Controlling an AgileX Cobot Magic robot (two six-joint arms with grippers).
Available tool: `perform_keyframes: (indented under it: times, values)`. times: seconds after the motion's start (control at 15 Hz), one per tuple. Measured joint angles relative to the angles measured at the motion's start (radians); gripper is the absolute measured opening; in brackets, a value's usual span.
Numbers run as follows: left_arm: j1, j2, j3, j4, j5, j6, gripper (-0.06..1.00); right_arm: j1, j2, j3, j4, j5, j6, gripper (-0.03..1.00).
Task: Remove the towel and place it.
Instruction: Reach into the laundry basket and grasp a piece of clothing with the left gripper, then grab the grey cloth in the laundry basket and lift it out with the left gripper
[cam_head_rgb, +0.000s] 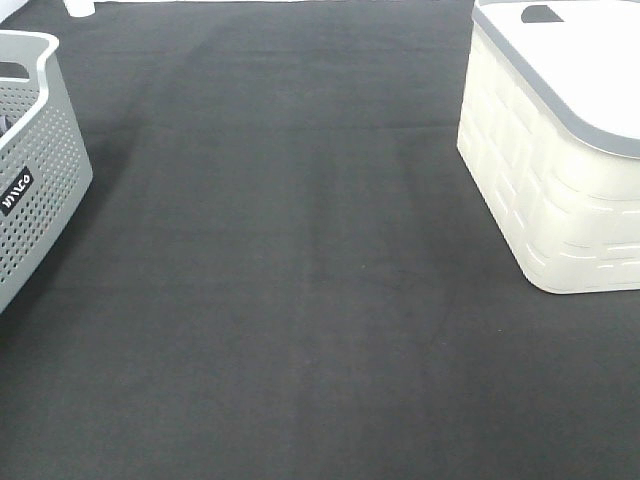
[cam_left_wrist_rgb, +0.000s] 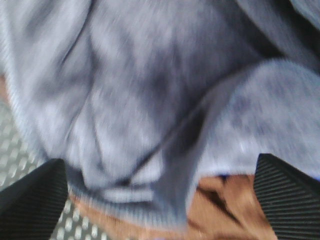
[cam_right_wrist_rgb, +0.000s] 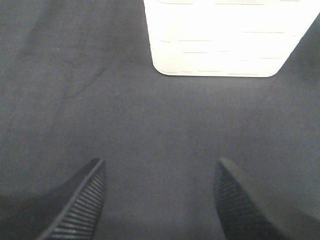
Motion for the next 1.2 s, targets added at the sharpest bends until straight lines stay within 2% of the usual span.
perform_keyframes:
  times: [0.4,0.53,0.6,0.67,0.93,1.2]
  values:
    - [-0.017,0.039,0.000,-0.027,0.001,0.060,0.83,0.000,0.000,0.000,0.000,0.000,0.000,0.62]
    - [-0.020,0.042,0.000,-0.036,0.060,0.084,0.70,0.000,0.000,0.000,0.000,0.000,0.000,0.62]
    - [-0.020,0.042,0.000,-0.036,0.080,0.085,0.57,0.000,0.000,0.000,0.000,0.000,0.000,0.62]
    - [-0.020,0.042,0.000,-0.038,0.085,0.085,0.50,0.000,0.000,0.000,0.000,0.000,0.000,0.62]
    - [-0.021,0.042,0.000,-0.097,0.090,0.038,0.46,0.000,0.000,0.000,0.000,0.000,0.000,0.62]
    - [-0.022,0.042,0.000,-0.065,0.090,0.009,0.46,0.000,0.000,0.000,0.000,0.000,0.000,0.62]
